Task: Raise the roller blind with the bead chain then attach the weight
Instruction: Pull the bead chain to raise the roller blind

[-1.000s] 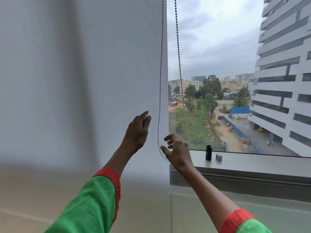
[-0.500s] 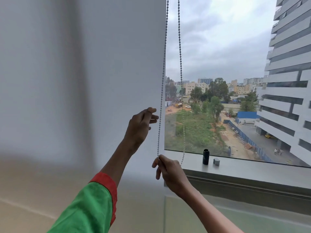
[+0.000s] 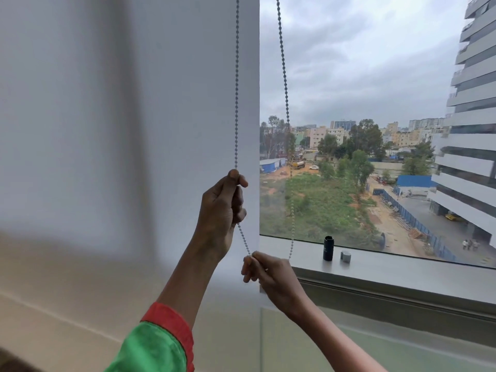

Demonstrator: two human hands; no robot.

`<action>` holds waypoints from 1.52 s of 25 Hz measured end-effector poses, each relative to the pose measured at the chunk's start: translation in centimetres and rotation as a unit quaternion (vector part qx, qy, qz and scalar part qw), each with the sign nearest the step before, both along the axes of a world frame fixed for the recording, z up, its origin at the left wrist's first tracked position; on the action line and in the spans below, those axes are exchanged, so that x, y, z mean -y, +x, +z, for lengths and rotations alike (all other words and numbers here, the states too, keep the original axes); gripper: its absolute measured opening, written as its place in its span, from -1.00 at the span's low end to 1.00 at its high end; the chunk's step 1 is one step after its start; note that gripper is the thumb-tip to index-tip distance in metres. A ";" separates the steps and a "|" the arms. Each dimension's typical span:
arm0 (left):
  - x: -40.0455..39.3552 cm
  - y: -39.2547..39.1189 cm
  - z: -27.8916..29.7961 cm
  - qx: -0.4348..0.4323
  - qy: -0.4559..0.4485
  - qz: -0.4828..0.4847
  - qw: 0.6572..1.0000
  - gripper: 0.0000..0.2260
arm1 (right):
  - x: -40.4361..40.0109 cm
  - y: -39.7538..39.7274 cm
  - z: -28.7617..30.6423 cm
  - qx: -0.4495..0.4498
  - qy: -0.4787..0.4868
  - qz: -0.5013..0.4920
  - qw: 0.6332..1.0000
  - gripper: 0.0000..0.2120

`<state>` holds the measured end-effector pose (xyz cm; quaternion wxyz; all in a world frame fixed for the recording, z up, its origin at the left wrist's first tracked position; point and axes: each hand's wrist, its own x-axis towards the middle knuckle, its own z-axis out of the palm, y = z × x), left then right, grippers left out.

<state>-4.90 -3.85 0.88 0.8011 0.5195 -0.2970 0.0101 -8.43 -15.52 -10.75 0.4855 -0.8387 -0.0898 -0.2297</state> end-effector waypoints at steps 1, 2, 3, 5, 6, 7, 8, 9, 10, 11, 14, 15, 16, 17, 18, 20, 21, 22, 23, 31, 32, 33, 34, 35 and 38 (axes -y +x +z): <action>-0.1 -0.3 -0.3 0.004 0.001 -0.016 1.000 -0.70 | 0.0 -0.4 0.6 0.004 0.018 0.011 1.000 -0.76; -0.1 -0.7 -0.6 0.008 0.008 -0.028 1.000 -0.71 | 0.1 -0.8 1.4 0.010 0.046 0.020 0.999 -0.74; -0.2 -1.1 -1.0 0.009 0.013 -0.035 0.999 -0.71 | 0.3 -1.0 2.3 0.017 0.085 0.025 0.996 -0.67; -0.4 -1.8 -1.6 0.009 0.012 -0.040 0.999 -0.72 | 0.6 -1.2 4.7 0.037 0.169 0.040 0.984 -0.60; -0.4 -2.1 -1.7 0.015 0.010 -0.037 0.999 -0.73 | 0.6 -1.3 6.1 0.052 0.197 0.050 0.978 -0.63; -0.4 -2.4 -1.7 0.022 0.011 -0.029 0.999 -0.73 | 0.5 -1.3 7.4 0.066 0.214 0.058 0.973 -0.67; -0.3 -2.7 -1.7 0.026 0.011 -0.020 0.999 -0.73 | 0.2 -1.3 8.7 0.079 0.224 0.066 0.969 -0.70; -0.2 -3.1 -1.7 0.028 0.011 -0.011 0.999 -0.72 | -0.2 -1.3 10.0 0.091 0.234 0.075 0.965 -0.73; -0.1 -3.4 -1.7 0.027 0.014 -0.003 1.000 -0.71 | -0.4 -1.3 11.3 0.101 0.246 0.088 0.960 -0.75; 0.1 -3.8 -1.7 0.027 0.021 0.002 0.999 -0.71 | -0.7 -1.5 12.7 0.108 0.265 0.108 0.952 -0.76; 0.6 -4.5 -1.9 0.052 0.058 0.011 0.997 -0.71 | -0.8 -2.2 16.7 0.111 0.333 0.181 0.918 -0.76; 0.7 -4.7 -1.9 0.063 0.067 0.015 0.996 -0.71 | -0.9 -2.4 17.7 0.113 0.342 0.199 0.911 -0.76; 0.8 -4.8 -1.9 0.075 0.073 0.018 0.994 -0.71 | -0.9 -2.6 18.2 0.119 0.341 0.208 0.909 -0.77; 1.0 -4.9 -1.9 0.086 0.077 0.021 0.993 -0.71 | -1.1 -2.7 18.4 0.131 0.333 0.208 0.910 -0.77; 1.1 -5.0 -1.9 0.094 0.081 0.024 0.992 -0.70 | -1.3 -2.7 18.4 0.143 0.326 0.203 0.912 -0.78; 1.5 -5.1 -1.9 0.099 0.086 0.028 0.991 -0.67 | -1.6 -2.8 17.9 0.158 0.325 0.188 0.913 -0.78; 1.7 -5.1 -1.9 0.101 0.087 0.029 0.991 -0.66 | -1.6 -2.9 17.7 0.163 0.330 0.185 0.911 -0.78; 1.8 -5.1 -1.9 0.103 0.088 0.031 0.990 -0.67 | -1.6 -3.1 17.6 0.168 0.338 0.185 0.907 -0.78; 2.0 -5.1 -2.0 0.105 0.089 0.032 0.990 -0.68 | -1.6 -3.2 17.5 0.171 0.347 0.187 0.903 -0.77; 2.3 -5.4 -2.9 0.101 0.098 0.019 0.990 -0.71 | -1.5 -3.8 15.9 0.172 0.380 0.184 0.890 -0.76; 2.2 -5.5 -3.2 0.099 0.102 0.018 0.990 -0.71 | -1.5 -3.8 15.5 0.173 0.382 0.187 0.889 -0.77; 2.1 -5.5 -3.4 0.096 0.109 0.014 0.989 -0.70 | -1.5 -3.8 15.1 0.173 0.383 0.191 0.887 -0.78; 1.9 -5.5 -3.7 0.090 0.115 0.008 0.989 -0.68 | -1.4 -3.8 14.8 0.173 0.383 0.194 0.886 -0.80; 1.6 -5.4 -3.8 0.081 0.122 0.004 0.989 -0.65 | -1.3 -3.9 14.5 0.175 0.384 0.197 0.885 -0.81; 0.2 -4.8 -3.3 0.062 0.129 0.051 0.988 -0.51 | -0.9 -4.0 13.7 0.179 0.375 0.201 0.887 -0.81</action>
